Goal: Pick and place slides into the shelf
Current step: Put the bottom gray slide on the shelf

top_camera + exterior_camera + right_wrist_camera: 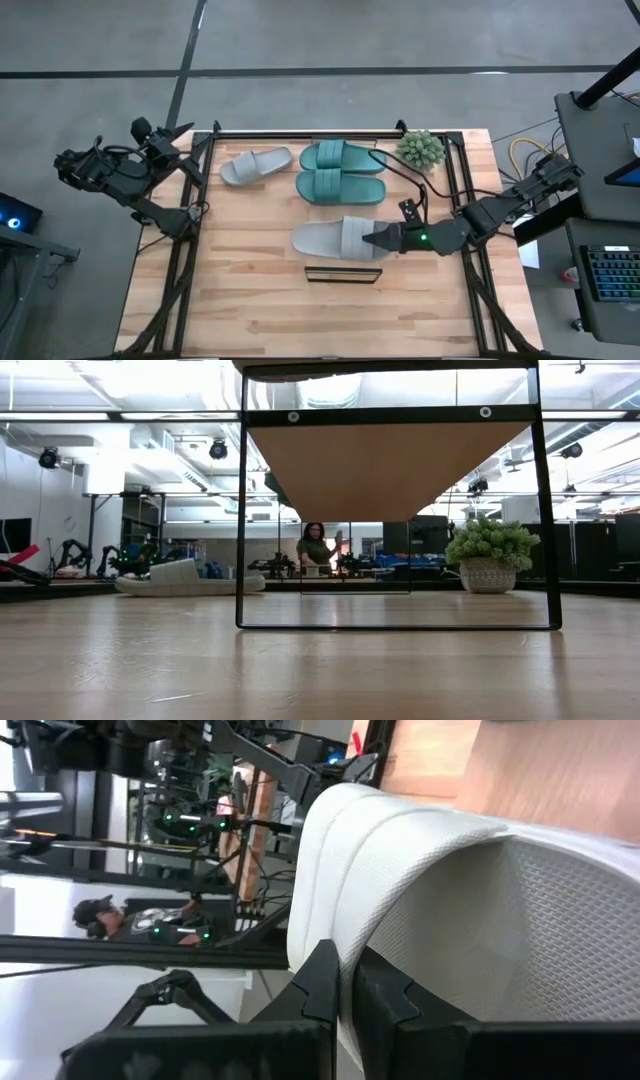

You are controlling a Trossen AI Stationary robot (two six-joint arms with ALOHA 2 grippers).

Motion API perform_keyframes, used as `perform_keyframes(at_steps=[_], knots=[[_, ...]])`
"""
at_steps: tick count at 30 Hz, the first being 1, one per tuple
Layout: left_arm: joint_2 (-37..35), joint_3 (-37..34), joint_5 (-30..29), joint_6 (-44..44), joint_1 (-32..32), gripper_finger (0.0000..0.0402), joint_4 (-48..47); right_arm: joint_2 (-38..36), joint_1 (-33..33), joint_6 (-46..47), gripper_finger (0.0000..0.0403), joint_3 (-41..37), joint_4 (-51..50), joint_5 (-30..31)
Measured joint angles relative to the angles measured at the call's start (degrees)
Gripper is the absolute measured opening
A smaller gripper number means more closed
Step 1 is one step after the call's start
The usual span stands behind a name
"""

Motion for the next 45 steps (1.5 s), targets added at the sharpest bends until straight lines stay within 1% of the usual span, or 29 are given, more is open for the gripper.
perform_keyframes(at_steps=[7, 14, 24, 31, 38, 42, 45], knots=[[-0.44, -0.83, 0.0, 0.0, 0.0, 0.021, 0.01, -0.78, 1.57, 2.68, 0.0008, -3.72, 2.14, 0.24], [-1.16, -2.19, -0.02, -0.02, 0.0, 0.021, 0.01, -0.95, 4.14, 3.58, 0.0008, -4.18, 2.05, 4.07], [-1.7, -2.2, -0.05, 0.02, 0.0, 0.021, 0.01, -1.13, 6.57, 2.9, 0.0008, -5.43, 1.73, 7.36], [-2.31, -2.17, -0.1, 0.02, -0.01, 0.021, 0.01, -2.09, 6.74, 3.57, 0.0008, -8.24, 1.55, 7.47], [-2.75, -2.19, -0.24, 0.02, -0.01, 0.021, 0.01, -2.94, 6.58, 1.71, 0.0008, -9.27, 1.79, 7.41], [-2.75, -2.19, -0.24, 0.0, 0.0, 0.021, 0.01, -2.98, 6.58, 3.65, 0.0008, -10.83, 2.2, 7.41], [-2.7, -2.21, -0.25, 0.0, 0.0, 0.021, 0.03, -3.02, 6.58, 4.55, 0.0008, -12.82, 4.41, 7.39]])
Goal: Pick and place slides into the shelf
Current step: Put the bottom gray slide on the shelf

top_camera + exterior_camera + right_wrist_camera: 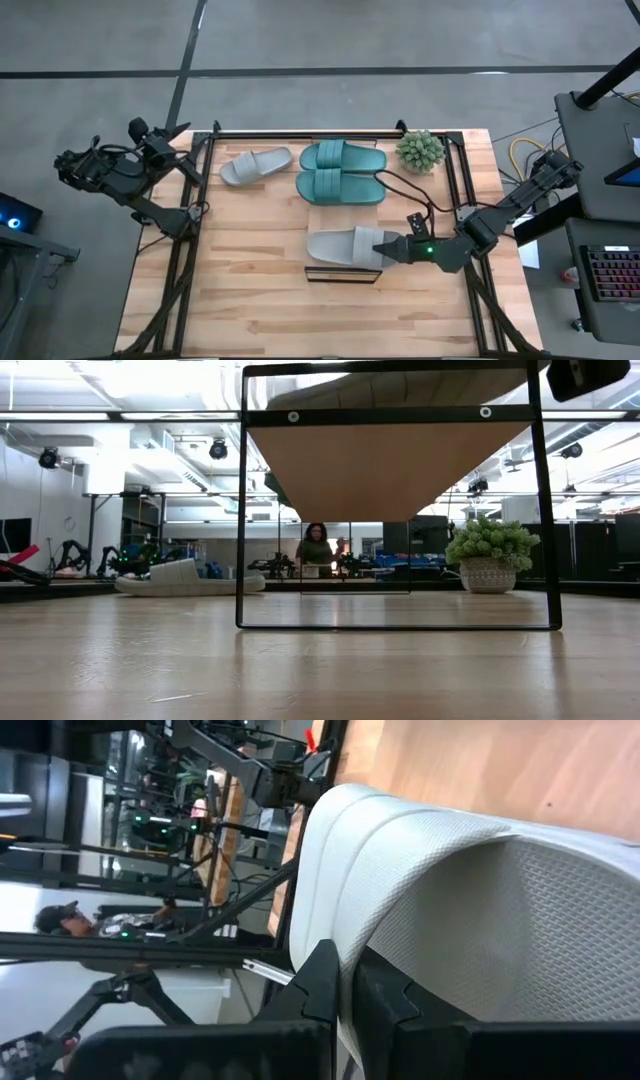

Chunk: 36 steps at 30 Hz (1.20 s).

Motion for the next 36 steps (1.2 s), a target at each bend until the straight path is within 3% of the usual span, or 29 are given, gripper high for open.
perform_keyframes(at_steps=[12, 19, 30, 36], knots=[[0.12, -0.04, 0.01, -0.02, -0.02, 0.021, 0.01, -0.36, -0.04, 0.22, 0.0008, -6.03, 10.09, -0.8], [0.25, -0.04, 0.02, -0.04, -0.02, 0.021, 0.03, -0.72, -1.0, 1.48, 0.0008, -7.79, 9.98, -1.21], [0.63, -0.04, 0.01, -0.09, -0.02, 0.021, 0.03, -4.94, -3.29, -3.97, 0.0008, -7.99, 10.84, -2.48], [0.84, -0.07, 0.01, -0.09, -0.01, 0.021, 0.05, -5.78, -4.57, -5.01, 0.0008, -7.99, 10.89, -6.43]])
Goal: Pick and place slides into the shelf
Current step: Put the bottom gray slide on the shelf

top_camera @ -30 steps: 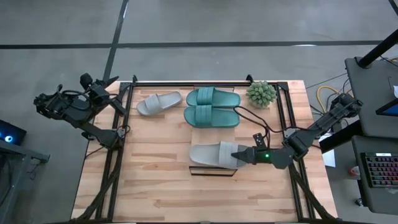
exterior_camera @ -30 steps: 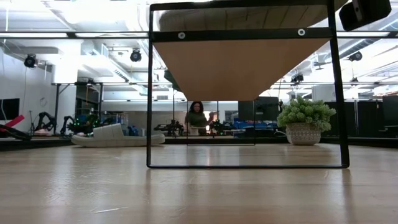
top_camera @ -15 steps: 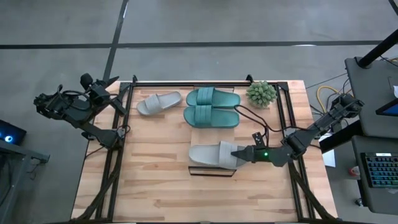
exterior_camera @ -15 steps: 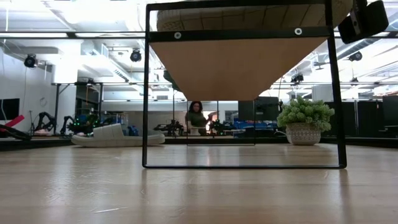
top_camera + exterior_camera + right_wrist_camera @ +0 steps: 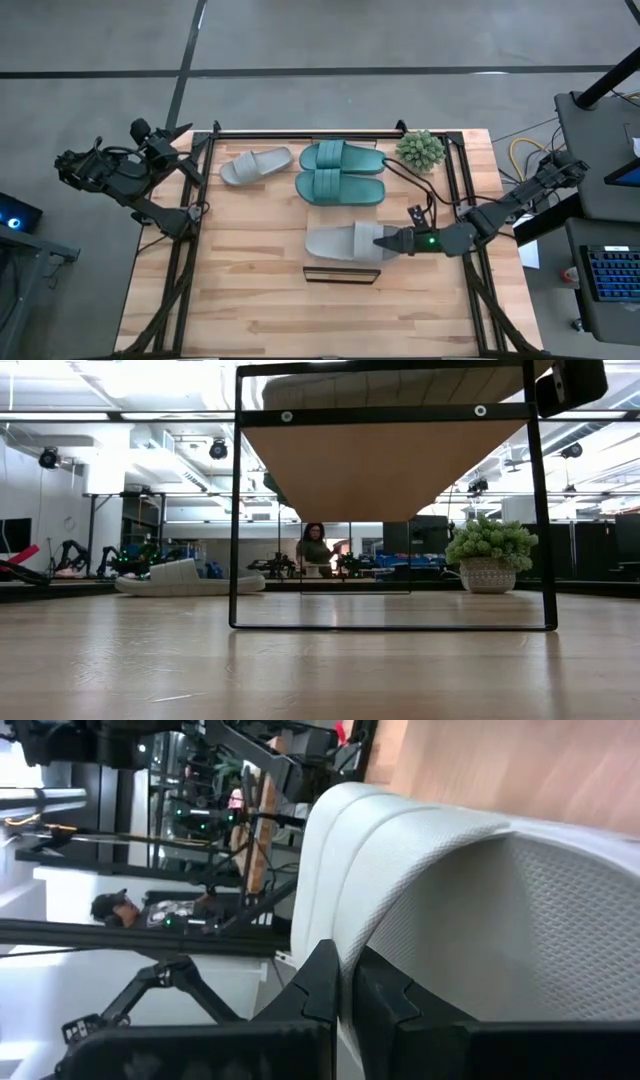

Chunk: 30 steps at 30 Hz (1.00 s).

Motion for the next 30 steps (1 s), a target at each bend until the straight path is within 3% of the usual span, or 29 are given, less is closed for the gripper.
perform_keyframes(at_steps=[16, 30], knots=[[0.01, 0.0, 0.0, -0.04, -0.01, 0.021, -0.01, 0.09, -0.85, -0.92, 0.0008, 0.0, 0.31, -2.83], [0.0, 0.0, 0.0, -0.04, -0.01, 0.021, -0.02, 5.53, -0.92, 0.38, 0.0008, -0.07, 2.94, -2.52]])
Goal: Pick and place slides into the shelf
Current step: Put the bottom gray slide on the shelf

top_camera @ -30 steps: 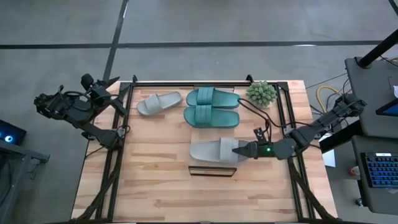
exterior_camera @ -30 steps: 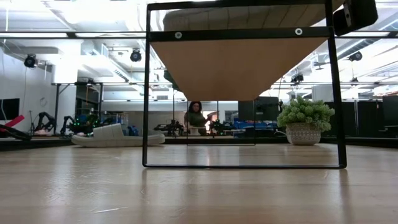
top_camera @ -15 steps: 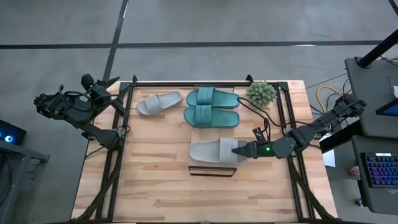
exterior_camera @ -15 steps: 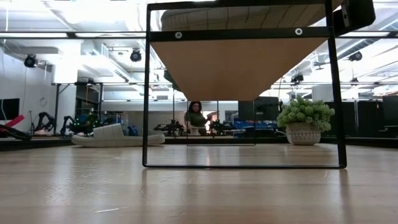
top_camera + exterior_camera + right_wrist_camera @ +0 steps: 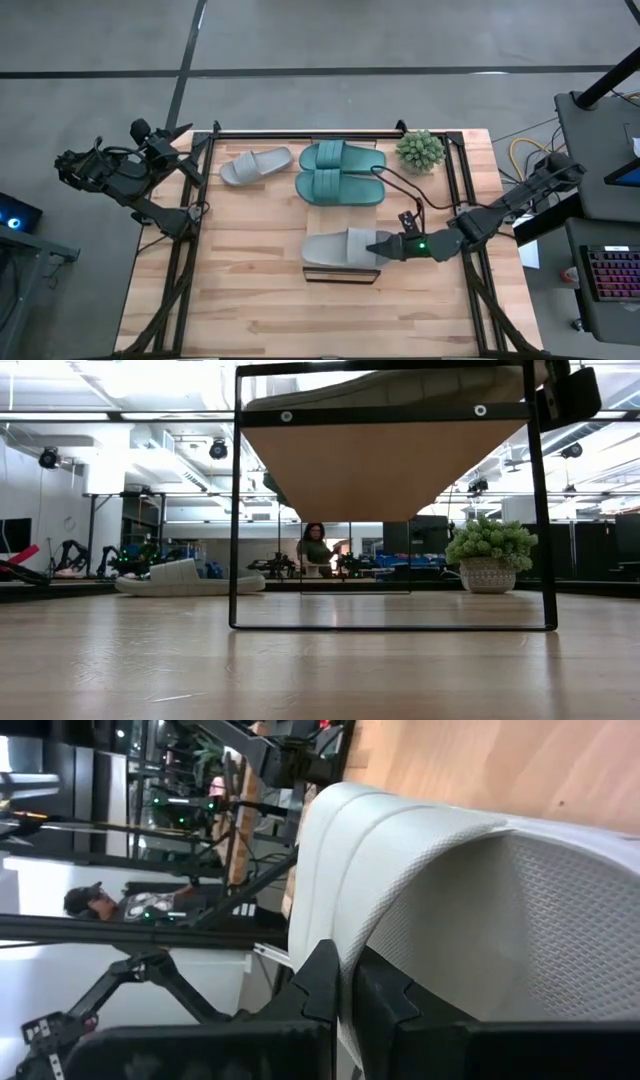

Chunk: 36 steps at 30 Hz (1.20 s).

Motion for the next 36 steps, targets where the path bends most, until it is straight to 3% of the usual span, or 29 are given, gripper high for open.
perform_keyframes(at_steps=[11, 21, 36], knots=[[-0.11, 0.0, 0.0, 0.07, 0.0, 0.021, 0.0, 1.61, -0.02, 3.3, 0.0008, 0.0, 1.82, -0.2], [-0.11, 0.0, 0.0, 0.09, 0.01, 0.021, -0.02, 1.57, 0.15, 11.96, 0.0008, -1.61, 1.8, -1.46], [-0.15, 0.0, 0.0, 0.13, 0.0, 0.021, -0.04, 1.47, 0.44, 9.46, 0.0008, -2.64, 2.06, -7.58]])
